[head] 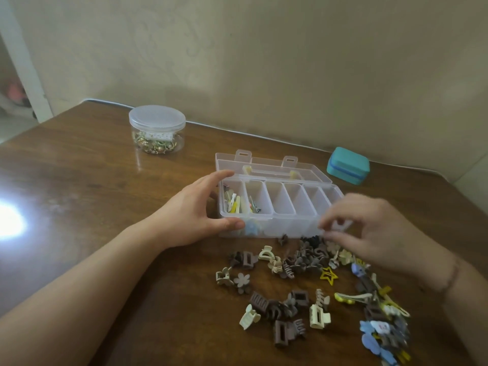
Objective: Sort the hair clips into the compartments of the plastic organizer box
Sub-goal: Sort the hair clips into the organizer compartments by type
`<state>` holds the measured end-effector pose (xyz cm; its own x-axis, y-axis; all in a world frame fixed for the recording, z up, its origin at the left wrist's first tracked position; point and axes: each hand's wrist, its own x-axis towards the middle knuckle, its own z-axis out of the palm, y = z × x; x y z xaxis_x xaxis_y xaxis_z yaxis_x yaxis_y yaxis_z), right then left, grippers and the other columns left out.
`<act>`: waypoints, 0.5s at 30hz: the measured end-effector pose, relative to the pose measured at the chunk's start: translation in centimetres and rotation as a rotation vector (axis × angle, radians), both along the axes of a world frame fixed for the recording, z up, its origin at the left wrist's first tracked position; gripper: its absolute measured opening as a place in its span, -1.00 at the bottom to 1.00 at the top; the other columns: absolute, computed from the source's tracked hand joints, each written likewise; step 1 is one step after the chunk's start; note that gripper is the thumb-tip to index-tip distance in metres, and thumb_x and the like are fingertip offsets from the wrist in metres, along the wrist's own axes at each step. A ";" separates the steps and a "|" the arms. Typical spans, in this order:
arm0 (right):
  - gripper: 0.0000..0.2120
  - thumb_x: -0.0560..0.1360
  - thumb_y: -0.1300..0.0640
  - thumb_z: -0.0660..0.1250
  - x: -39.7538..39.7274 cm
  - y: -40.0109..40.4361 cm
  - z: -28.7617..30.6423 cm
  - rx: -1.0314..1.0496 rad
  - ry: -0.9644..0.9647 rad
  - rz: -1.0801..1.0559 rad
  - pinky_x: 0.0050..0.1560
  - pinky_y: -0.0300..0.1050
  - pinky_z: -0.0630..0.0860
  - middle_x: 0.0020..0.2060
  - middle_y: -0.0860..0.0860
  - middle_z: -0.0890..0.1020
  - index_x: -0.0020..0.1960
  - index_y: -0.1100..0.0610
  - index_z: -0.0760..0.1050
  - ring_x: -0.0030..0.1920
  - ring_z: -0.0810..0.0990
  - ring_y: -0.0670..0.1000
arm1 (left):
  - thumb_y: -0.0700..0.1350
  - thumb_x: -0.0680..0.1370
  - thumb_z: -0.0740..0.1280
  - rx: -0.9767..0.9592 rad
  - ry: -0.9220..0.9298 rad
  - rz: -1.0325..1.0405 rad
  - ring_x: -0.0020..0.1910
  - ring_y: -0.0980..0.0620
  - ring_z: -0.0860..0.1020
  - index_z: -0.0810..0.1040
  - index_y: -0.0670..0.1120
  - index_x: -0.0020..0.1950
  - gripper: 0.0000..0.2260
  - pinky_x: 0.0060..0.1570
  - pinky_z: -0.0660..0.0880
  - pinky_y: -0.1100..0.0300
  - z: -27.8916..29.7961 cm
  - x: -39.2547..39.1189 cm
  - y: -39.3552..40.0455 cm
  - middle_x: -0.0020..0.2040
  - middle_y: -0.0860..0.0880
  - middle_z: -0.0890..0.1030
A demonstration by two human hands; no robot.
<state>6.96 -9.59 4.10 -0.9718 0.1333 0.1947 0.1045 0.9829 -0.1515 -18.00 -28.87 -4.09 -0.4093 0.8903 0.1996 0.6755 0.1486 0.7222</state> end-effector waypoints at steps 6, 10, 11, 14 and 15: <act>-0.83 0.37 -0.05 0.45 4.0 1.2 -3.4 0.181 -0.101 -0.073 -0.17 -0.22 0.49 -0.06 -0.21 0.53 -0.03 -0.17 0.62 -0.02 0.47 -0.12 | 0.46 0.22 0.38 -0.009 -0.012 -0.003 0.14 0.44 0.40 0.14 0.26 0.54 -0.05 0.17 0.39 0.29 0.1 0.0 0.0 0.46 0.16 0.37; -0.77 0.35 0.04 0.53 3.7 1.6 -4.2 0.212 -0.102 -0.142 -0.15 -0.20 0.44 -0.03 -0.17 0.56 -0.01 -0.13 0.64 -0.02 0.49 -0.06 | 0.44 0.23 0.39 -0.004 -0.013 0.007 0.12 0.48 0.38 0.15 0.25 0.54 -0.07 0.23 0.38 0.25 0.1 0.2 0.1 0.42 0.20 0.37; -0.76 0.33 0.05 0.55 3.6 1.5 -4.3 0.230 -0.107 -0.146 -0.15 -0.20 0.43 -0.05 -0.17 0.57 -0.02 -0.13 0.64 -0.03 0.51 -0.06 | 0.44 0.23 0.39 -0.004 -0.011 0.007 0.11 0.50 0.38 0.15 0.25 0.54 -0.07 0.21 0.37 0.27 0.1 0.2 0.1 0.40 0.22 0.36; -0.73 0.25 0.06 0.60 3.1 1.2 -4.1 0.325 -0.123 -0.128 -0.22 -0.20 0.43 -0.14 -0.17 0.60 -0.09 -0.11 0.64 -0.11 0.56 -0.06 | 0.44 0.23 0.38 -0.002 -0.004 0.003 0.08 0.54 0.37 0.14 0.26 0.54 -0.07 0.09 0.34 0.41 0.1 0.1 0.1 0.33 0.29 0.33; -0.73 0.22 0.07 0.61 3.0 1.2 -4.0 0.343 -0.117 -0.115 -0.24 -0.20 0.41 -0.16 -0.17 0.61 -0.12 -0.10 0.64 -0.14 0.58 -0.04 | 0.44 0.24 0.39 -0.003 -0.004 0.001 0.08 0.53 0.37 0.14 0.26 0.54 -0.07 0.06 0.33 0.43 0.0 0.1 0.0 0.35 0.28 0.33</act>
<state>9.92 -8.43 0.09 -0.9726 0.1890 0.1353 0.2140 0.9554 0.2035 -17.90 -28.82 -4.06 -0.4112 0.8903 0.1957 0.6728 0.1515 0.7242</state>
